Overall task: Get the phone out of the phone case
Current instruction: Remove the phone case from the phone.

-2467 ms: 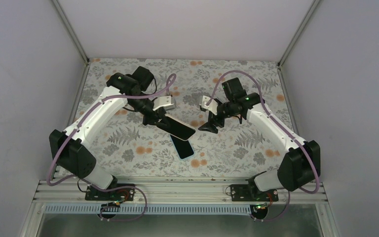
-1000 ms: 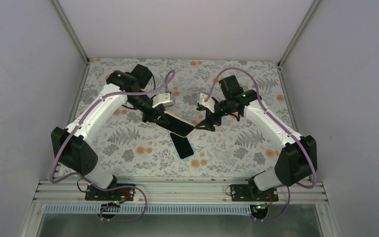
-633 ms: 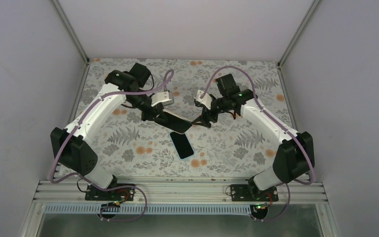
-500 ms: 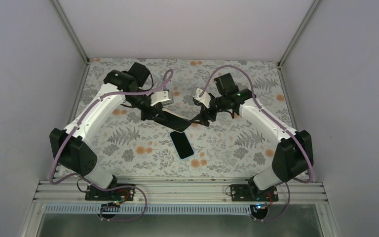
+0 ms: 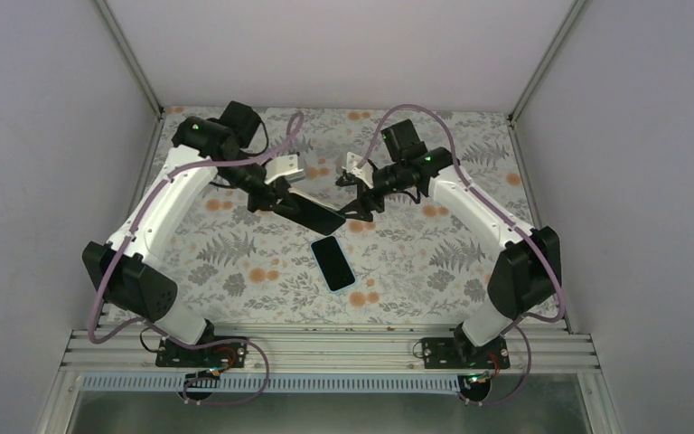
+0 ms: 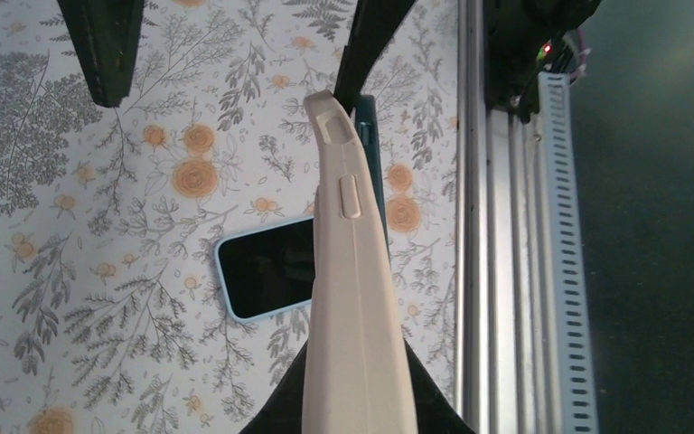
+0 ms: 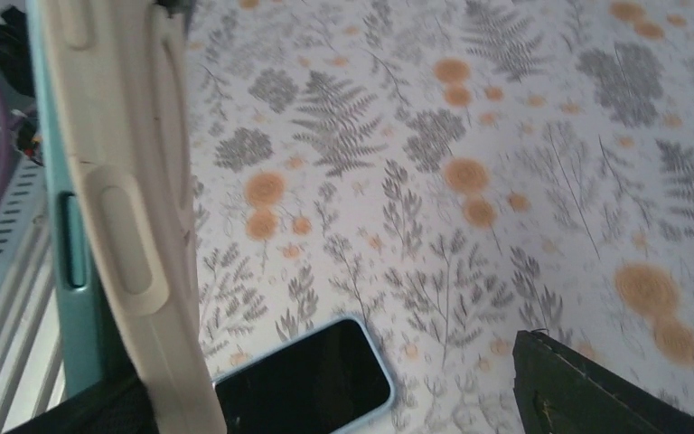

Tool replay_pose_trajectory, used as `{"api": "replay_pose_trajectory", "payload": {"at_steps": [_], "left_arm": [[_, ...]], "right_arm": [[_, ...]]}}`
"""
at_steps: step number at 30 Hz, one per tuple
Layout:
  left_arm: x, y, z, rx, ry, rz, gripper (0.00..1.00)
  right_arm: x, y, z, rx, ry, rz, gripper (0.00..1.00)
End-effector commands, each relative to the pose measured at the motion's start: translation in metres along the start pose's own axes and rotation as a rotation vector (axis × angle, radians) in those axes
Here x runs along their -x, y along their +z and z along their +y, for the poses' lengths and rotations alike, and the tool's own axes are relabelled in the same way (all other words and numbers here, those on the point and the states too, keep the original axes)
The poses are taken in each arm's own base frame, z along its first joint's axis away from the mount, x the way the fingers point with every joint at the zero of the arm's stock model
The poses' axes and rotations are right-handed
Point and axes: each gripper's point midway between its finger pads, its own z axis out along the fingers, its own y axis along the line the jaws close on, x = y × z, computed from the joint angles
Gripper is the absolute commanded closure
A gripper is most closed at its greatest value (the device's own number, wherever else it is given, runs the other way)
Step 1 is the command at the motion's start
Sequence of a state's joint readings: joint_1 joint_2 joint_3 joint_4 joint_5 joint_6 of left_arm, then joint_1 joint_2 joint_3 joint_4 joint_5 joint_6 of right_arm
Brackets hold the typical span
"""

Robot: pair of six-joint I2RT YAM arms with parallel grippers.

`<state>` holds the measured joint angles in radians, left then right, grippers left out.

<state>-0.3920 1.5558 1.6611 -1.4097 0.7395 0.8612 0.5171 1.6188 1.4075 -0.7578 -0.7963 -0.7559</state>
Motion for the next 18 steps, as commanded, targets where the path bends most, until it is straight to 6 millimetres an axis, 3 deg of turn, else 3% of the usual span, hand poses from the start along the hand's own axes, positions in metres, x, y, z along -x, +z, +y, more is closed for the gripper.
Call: {"api": "replay_pose_trajectory", "payload": {"at_steps": [1, 7, 10, 18], "left_arm": [[0.058, -0.040, 0.008, 0.002, 0.126, -0.256, 0.98], [0.063, -0.042, 0.037, 0.105, 0.130, -0.251, 0.98], [0.064, -0.041, 0.048, 0.151, 0.129, -0.248, 0.98], [0.065, -0.037, 0.062, 0.203, 0.123, -0.260, 0.98]], "right_arm": [[0.036, 0.015, 0.051, 0.225, -0.072, -0.127, 0.14], [0.060, 0.009, 0.082, 0.474, -0.025, -0.230, 0.15], [0.071, 0.015, 0.096, 0.536, -0.026, -0.210, 0.19], [0.099, 0.020, 0.096, 0.517, -0.028, -0.254, 0.22]]}}
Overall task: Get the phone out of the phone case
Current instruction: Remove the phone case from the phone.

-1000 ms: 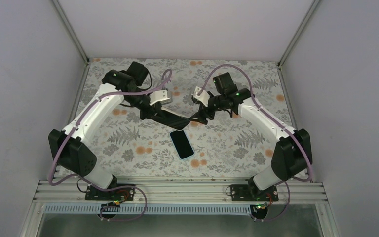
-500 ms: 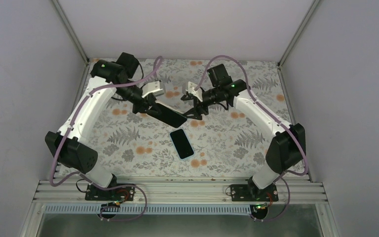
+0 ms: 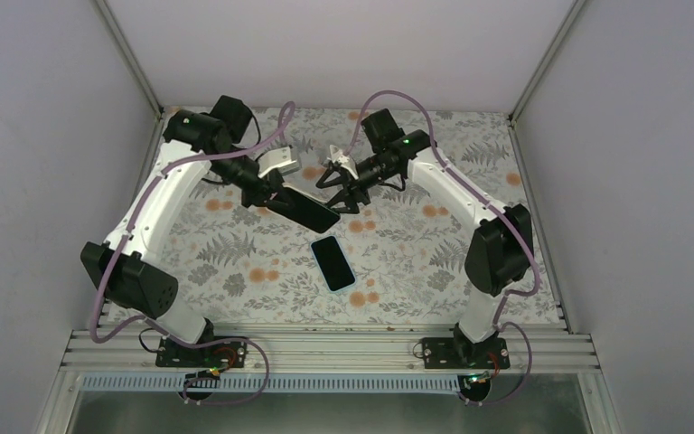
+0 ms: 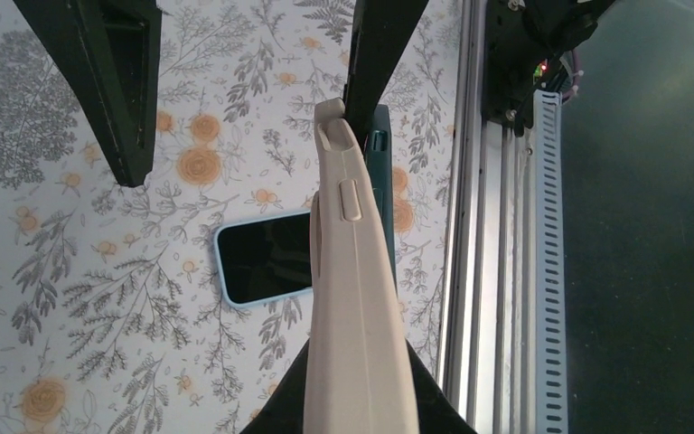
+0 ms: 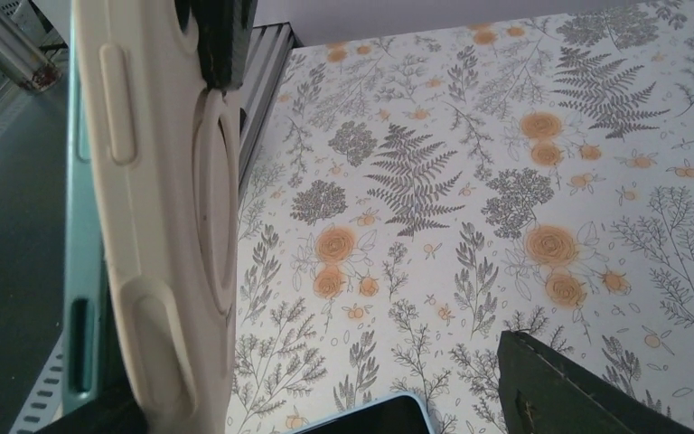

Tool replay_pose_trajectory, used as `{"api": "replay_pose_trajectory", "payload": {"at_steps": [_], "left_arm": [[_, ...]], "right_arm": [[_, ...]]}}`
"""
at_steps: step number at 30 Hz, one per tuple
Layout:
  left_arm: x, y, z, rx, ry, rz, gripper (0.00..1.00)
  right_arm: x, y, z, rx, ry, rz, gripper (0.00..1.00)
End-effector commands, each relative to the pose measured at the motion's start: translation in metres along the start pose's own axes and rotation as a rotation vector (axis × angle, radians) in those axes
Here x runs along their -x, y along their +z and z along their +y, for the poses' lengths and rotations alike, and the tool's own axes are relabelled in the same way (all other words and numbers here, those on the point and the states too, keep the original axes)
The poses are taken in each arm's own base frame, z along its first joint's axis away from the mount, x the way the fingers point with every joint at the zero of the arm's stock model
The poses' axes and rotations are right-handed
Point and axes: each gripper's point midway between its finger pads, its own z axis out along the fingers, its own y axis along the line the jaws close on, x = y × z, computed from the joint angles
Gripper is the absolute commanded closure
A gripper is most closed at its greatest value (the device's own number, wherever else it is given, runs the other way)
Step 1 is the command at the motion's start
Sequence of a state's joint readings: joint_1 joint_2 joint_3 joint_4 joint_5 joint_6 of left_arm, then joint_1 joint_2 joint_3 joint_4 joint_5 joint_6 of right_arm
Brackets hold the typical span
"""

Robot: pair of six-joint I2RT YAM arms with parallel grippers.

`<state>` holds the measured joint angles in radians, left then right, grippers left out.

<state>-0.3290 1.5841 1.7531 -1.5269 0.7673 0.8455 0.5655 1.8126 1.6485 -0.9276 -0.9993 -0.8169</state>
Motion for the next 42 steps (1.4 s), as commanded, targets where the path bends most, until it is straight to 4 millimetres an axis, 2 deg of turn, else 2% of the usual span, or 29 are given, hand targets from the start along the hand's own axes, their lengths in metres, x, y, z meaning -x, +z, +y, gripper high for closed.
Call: {"api": "replay_pose_trajectory", "payload": {"at_steps": [1, 4, 9, 12, 13, 15, 16, 17, 18, 21, 22, 24, 26, 28, 30, 31, 33, 37, 38, 40, 42], "left_arm": [[0.071, -0.015, 0.056, 0.201, 0.220, -0.259, 0.98], [0.075, -0.015, 0.063, 0.229, 0.223, -0.260, 0.98], [0.078, -0.011, 0.081, 0.269, 0.220, -0.249, 0.98], [0.078, -0.006, 0.089, 0.280, 0.214, -0.247, 0.98], [0.078, -0.005, 0.091, 0.282, 0.213, -0.248, 0.98], [0.077, -0.002, 0.092, 0.279, 0.211, -0.245, 0.98], [0.077, -0.002, 0.092, 0.277, 0.210, -0.242, 0.98], [0.077, -0.002, 0.091, 0.275, 0.213, -0.239, 0.98], [0.076, -0.003, 0.090, 0.270, 0.217, -0.235, 0.98], [0.074, -0.009, 0.082, 0.262, 0.215, -0.222, 0.98], [0.073, -0.011, 0.080, 0.262, 0.216, -0.218, 0.97], [0.069, -0.013, 0.076, 0.269, 0.209, -0.199, 0.82], [0.063, -0.016, 0.072, 0.276, 0.192, -0.171, 0.62], [0.056, -0.020, 0.067, 0.292, 0.175, -0.143, 0.30], [0.049, -0.028, 0.061, 0.333, 0.173, -0.127, 0.07], [0.047, -0.034, 0.057, 0.364, 0.180, -0.128, 0.01], [0.045, -0.050, 0.051, 0.447, 0.197, -0.130, 0.00], [0.055, -0.083, 0.043, 0.618, 0.237, -0.193, 0.00], [0.058, -0.089, 0.040, 0.655, 0.249, -0.213, 0.00], [0.065, -0.091, 0.047, 0.739, 0.268, -0.239, 0.00], [0.068, -0.086, 0.055, 0.771, 0.271, -0.260, 0.00]], "right_arm": [[0.064, 0.023, 0.086, 0.305, -0.046, -0.162, 0.22], [0.074, 0.031, 0.101, 0.392, -0.052, -0.167, 0.23], [0.086, 0.051, 0.140, 0.530, -0.062, -0.162, 0.23], [0.088, 0.057, 0.151, 0.561, -0.064, -0.158, 0.28], [0.088, 0.058, 0.151, 0.565, -0.062, -0.157, 0.32], [0.086, 0.060, 0.150, 0.559, -0.063, -0.149, 0.50], [0.085, 0.060, 0.149, 0.546, -0.066, -0.138, 0.64], [0.082, 0.061, 0.146, 0.529, -0.063, -0.125, 0.85], [0.084, 0.058, 0.144, 0.505, -0.061, -0.127, 0.95], [0.087, 0.047, 0.135, 0.430, -0.081, -0.150, 0.97], [0.086, 0.043, 0.132, 0.405, -0.080, -0.150, 0.96], [0.083, 0.034, 0.121, 0.359, -0.057, -0.154, 0.97], [0.076, 0.025, 0.109, 0.323, -0.021, -0.152, 0.97], [0.066, 0.017, 0.093, 0.278, 0.018, -0.138, 0.97], [0.051, 0.005, 0.074, 0.231, 0.063, -0.133, 0.97], [0.044, -0.001, 0.065, 0.209, 0.086, -0.137, 0.97], [0.031, -0.016, 0.052, 0.170, 0.120, -0.153, 0.97], [0.016, -0.038, 0.016, 0.034, 0.214, -0.167, 0.97], [0.017, -0.043, 0.005, -0.021, 0.244, -0.173, 0.97], [0.030, -0.059, -0.019, -0.166, 0.242, -0.219, 0.96], [0.043, -0.077, -0.051, -0.417, 0.317, -0.268, 0.97]]}}
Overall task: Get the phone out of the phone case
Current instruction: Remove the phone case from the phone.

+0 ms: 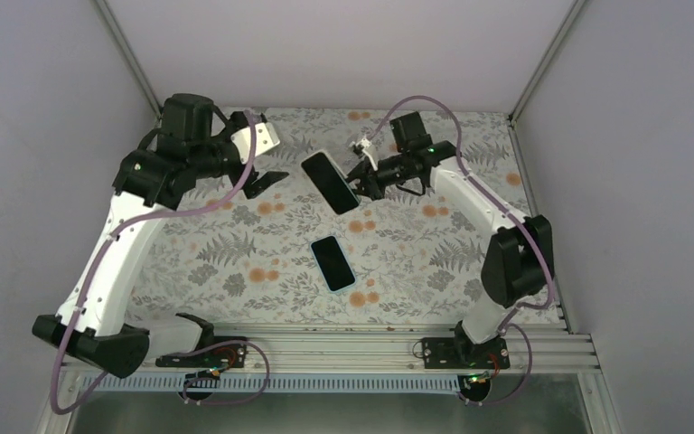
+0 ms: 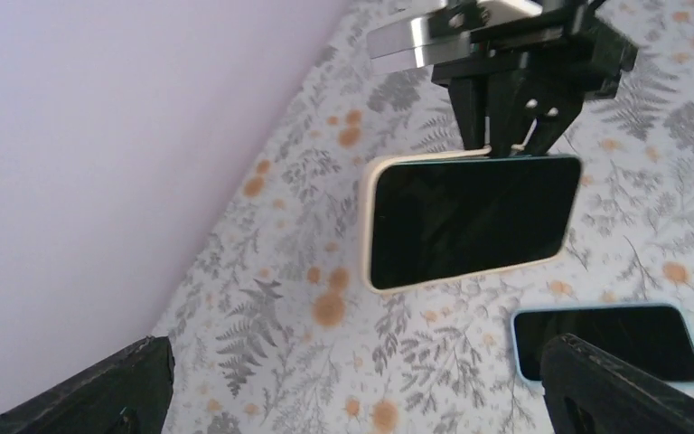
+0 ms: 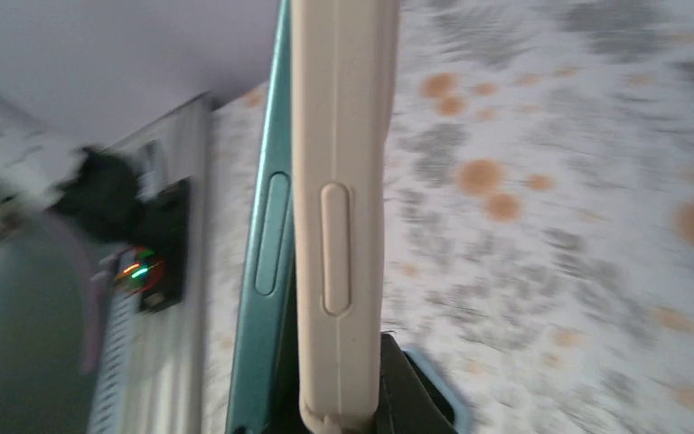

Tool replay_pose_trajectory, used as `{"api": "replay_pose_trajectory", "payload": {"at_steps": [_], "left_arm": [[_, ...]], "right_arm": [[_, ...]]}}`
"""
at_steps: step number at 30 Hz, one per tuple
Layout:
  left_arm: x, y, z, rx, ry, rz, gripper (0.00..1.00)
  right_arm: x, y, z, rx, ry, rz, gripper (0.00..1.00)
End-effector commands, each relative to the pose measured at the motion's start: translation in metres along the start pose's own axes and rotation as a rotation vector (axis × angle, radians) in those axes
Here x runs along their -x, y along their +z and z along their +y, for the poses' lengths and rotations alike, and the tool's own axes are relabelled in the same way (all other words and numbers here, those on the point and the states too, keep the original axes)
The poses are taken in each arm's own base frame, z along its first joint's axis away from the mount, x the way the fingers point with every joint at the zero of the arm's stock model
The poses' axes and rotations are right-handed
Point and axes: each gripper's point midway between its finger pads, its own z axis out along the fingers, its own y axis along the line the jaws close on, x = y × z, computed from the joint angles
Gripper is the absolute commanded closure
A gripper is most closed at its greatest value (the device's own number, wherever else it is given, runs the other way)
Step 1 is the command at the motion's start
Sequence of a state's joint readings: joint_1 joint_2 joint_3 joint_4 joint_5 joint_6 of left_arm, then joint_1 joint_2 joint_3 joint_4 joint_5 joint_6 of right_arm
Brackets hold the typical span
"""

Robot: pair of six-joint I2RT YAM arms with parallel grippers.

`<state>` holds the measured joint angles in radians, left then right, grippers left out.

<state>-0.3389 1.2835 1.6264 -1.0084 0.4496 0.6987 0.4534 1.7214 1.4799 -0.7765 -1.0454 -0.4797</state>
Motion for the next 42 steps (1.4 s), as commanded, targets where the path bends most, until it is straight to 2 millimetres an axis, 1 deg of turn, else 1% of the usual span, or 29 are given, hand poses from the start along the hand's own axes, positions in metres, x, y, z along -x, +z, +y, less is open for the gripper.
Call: {"api": "replay_pose_trajectory", "payload": {"at_steps": [1, 2, 3, 4, 6, 7, 8, 9, 11, 15, 18, 25, 29, 33, 38, 42], "left_arm": [[0.009, 0.023, 0.027, 0.162, 0.006, -0.043, 0.05], [0.007, 0.034, 0.027, 0.159, 0.003, -0.033, 0.11], [0.007, 0.043, 0.026, 0.163, 0.007, -0.031, 0.15], [0.005, 0.051, 0.025, 0.171, 0.018, -0.025, 0.17], [0.009, 0.063, 0.024, 0.192, 0.043, -0.037, 0.17], [0.011, 0.068, 0.025, 0.205, 0.051, -0.040, 0.15], [0.014, 0.074, 0.025, 0.214, 0.057, -0.044, 0.13], [0.017, 0.078, 0.026, 0.220, 0.063, -0.050, 0.12], [0.023, 0.087, 0.028, 0.232, 0.068, -0.063, 0.10], [0.033, 0.094, 0.033, 0.239, 0.056, -0.101, 0.10], [0.033, 0.101, 0.034, 0.227, 0.047, -0.099, 0.09], [0.019, 0.118, 0.028, 0.203, 0.044, -0.082, 0.10], [0.017, 0.119, 0.029, 0.204, 0.034, -0.082, 0.12], [0.018, 0.119, 0.035, 0.226, 0.029, -0.082, 0.15], [0.016, 0.126, 0.037, 0.227, 0.036, -0.076, 0.17], [0.009, 0.134, 0.041, 0.240, 0.028, -0.062, 0.18]], "right_arm": [[0.087, -0.042, -0.029, -0.419, 0.022, -0.274, 0.97], [0.097, -0.046, -0.032, -0.480, 0.024, -0.303, 0.97], [0.106, -0.047, -0.034, -0.510, 0.024, -0.321, 0.97], [0.112, -0.046, -0.037, -0.528, 0.044, -0.330, 0.97], [0.122, -0.043, -0.047, -0.562, 0.094, -0.331, 0.97], [0.129, -0.043, -0.049, -0.578, 0.108, -0.339, 0.97], [0.127, -0.036, -0.062, -0.593, 0.143, -0.328, 0.97], [0.128, -0.033, -0.067, -0.608, 0.160, -0.331, 0.97], [0.135, -0.029, -0.072, -0.623, 0.171, -0.341, 0.97], [0.141, -0.013, -0.077, -0.634, 0.171, -0.328, 0.97], [0.143, -0.009, -0.079, -0.636, 0.172, -0.331, 0.97], [0.156, -0.013, -0.075, -0.636, 0.176, -0.364, 0.97], [0.161, -0.016, -0.072, -0.634, 0.177, -0.380, 0.97], [0.166, -0.017, -0.070, -0.626, 0.171, -0.388, 0.97], [0.168, -0.016, -0.072, -0.627, 0.174, -0.391, 0.97], [0.167, -0.016, -0.072, -0.627, 0.175, -0.390, 0.97]]}}
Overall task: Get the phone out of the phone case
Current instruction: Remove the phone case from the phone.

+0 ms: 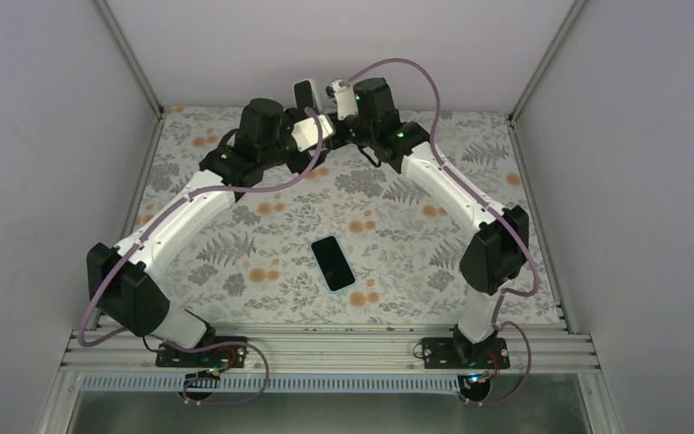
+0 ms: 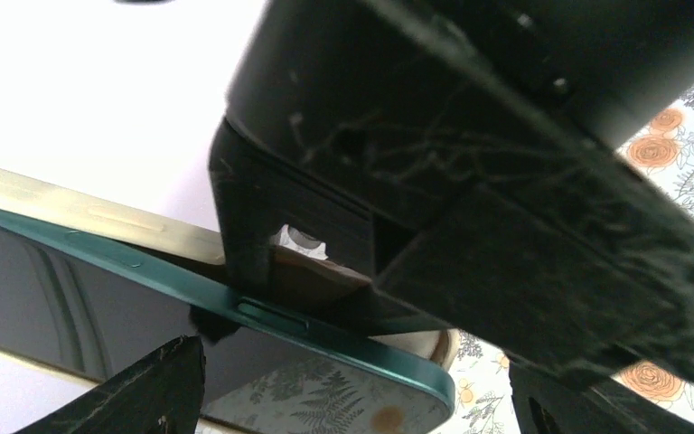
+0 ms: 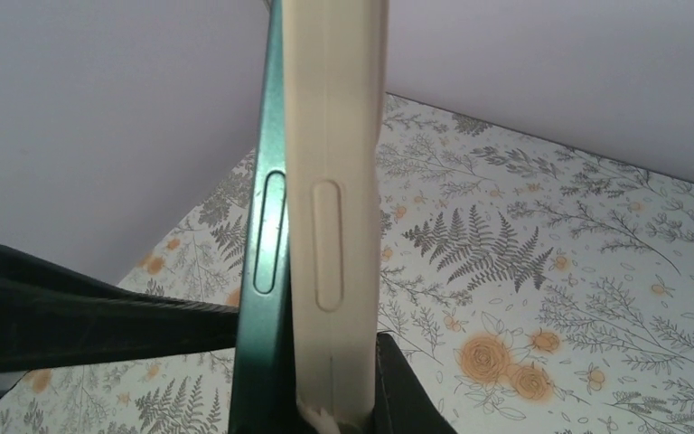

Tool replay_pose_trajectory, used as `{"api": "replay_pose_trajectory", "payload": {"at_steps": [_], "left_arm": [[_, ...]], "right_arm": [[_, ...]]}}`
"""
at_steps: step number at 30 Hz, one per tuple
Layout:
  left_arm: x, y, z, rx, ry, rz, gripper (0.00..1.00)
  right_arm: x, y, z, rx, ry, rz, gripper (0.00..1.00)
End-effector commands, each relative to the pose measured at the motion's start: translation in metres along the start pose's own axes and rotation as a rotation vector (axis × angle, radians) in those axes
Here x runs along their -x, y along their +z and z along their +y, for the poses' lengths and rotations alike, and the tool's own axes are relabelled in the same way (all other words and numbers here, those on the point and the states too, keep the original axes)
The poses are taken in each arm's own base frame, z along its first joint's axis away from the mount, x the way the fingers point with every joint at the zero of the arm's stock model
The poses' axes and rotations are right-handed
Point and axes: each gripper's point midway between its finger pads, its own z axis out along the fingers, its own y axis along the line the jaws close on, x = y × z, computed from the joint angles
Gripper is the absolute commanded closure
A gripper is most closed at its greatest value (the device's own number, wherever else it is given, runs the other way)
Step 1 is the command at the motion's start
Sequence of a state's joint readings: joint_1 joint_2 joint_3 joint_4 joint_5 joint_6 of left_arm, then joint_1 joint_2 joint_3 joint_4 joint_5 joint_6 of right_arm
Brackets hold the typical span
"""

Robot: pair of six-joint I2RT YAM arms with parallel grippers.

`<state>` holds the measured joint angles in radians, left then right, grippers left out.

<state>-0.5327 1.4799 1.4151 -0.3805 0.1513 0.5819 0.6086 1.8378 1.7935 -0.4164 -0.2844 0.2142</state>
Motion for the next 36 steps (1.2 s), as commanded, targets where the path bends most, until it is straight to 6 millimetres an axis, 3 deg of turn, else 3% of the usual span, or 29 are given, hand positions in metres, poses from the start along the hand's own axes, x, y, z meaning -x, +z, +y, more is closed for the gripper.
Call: {"api": "replay_pose_trajectory", "payload": {"at_steps": [1, 15, 18, 21, 25, 29, 36], "left_arm": [[-0.008, 0.010, 0.007, 0.038, -0.024, 0.007, 0.18], [-0.009, 0.004, 0.043, 0.216, -0.081, -0.020, 0.29], [-0.012, 0.002, 0.054, 0.301, -0.089, -0.012, 0.38], [-0.012, -0.010, 0.073, 0.455, -0.092, -0.013, 0.45], [-0.008, -0.040, 0.097, 0.706, -0.015, -0.030, 0.47], [-0.008, -0.057, 0.112, 0.857, 0.041, -0.034, 0.55], [-0.012, -0.073, 0.115, 1.016, 0.171, -0.071, 0.66]], "right_arm": [[0.032, -0.010, 0.019, 0.053, -0.012, -0.101, 0.97], [0.030, -0.012, 0.025, 0.083, 0.014, -0.100, 0.97], [0.029, -0.010, 0.026, 0.097, 0.030, -0.094, 0.97], [0.029, -0.009, 0.028, 0.105, 0.035, -0.086, 0.97], [0.026, -0.008, 0.030, 0.121, 0.024, -0.076, 0.97], [0.017, -0.009, 0.036, 0.164, 0.013, -0.053, 0.97], [-0.002, -0.013, 0.050, 0.257, -0.015, 0.013, 0.97]]}}
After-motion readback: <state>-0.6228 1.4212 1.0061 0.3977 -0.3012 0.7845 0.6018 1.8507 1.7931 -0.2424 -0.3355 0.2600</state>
